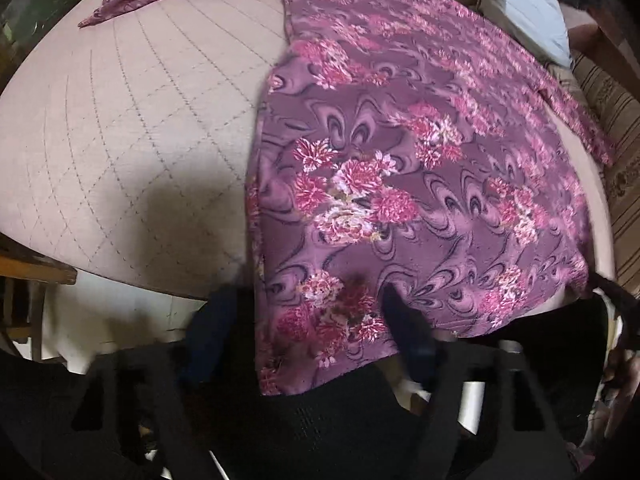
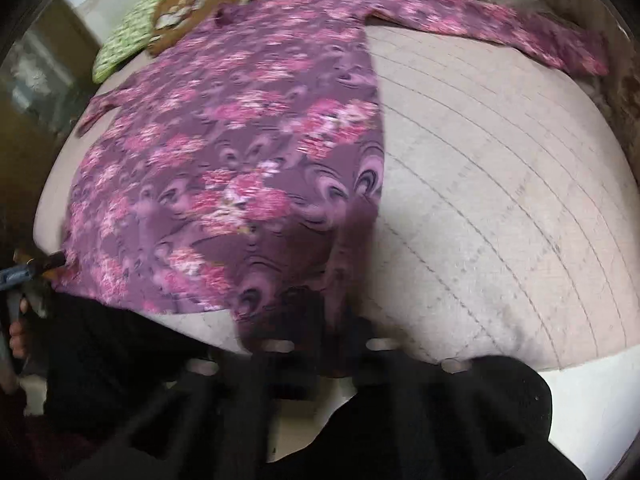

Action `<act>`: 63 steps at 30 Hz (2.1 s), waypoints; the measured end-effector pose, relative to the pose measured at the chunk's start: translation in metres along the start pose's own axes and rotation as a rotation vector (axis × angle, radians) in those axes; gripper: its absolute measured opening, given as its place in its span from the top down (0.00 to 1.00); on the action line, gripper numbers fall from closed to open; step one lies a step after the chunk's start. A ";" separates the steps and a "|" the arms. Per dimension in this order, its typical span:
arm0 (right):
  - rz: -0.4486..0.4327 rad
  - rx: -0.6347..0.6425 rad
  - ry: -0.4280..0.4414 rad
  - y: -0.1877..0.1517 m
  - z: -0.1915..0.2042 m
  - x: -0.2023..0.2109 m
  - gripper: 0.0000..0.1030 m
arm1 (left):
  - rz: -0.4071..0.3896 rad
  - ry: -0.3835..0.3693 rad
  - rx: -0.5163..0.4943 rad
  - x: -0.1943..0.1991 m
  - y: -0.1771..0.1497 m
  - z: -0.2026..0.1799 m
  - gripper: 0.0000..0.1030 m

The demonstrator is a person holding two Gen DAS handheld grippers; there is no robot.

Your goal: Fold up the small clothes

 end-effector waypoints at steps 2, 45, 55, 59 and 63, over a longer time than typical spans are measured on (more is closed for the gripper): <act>-0.061 0.008 0.029 0.006 0.002 0.025 0.95 | -0.003 0.019 -0.011 0.002 0.001 0.001 0.45; -0.459 -0.666 -0.243 0.168 -0.283 0.054 0.56 | -0.196 0.062 -0.224 -0.034 0.206 -0.185 0.19; -0.518 -0.892 -0.393 0.180 -0.350 0.023 0.45 | -0.144 0.028 -0.226 -0.080 0.225 -0.202 0.19; -0.569 -0.833 -0.386 0.195 -0.351 0.027 0.87 | -0.167 0.043 -0.261 -0.081 0.224 -0.204 0.19; -0.585 -0.686 -0.430 0.214 -0.324 0.044 0.88 | -0.174 0.030 -0.262 -0.078 0.225 -0.202 0.19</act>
Point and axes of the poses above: each gripper's, at about its wrist camera, not at the fingertips, and x roughly against the way its jaws point, z to its left, y to its top, the point moved 8 cm from there along -x, roughly the way its jaws point, and after that the axes turned 4 degrees about x, right-handed, at the moved point
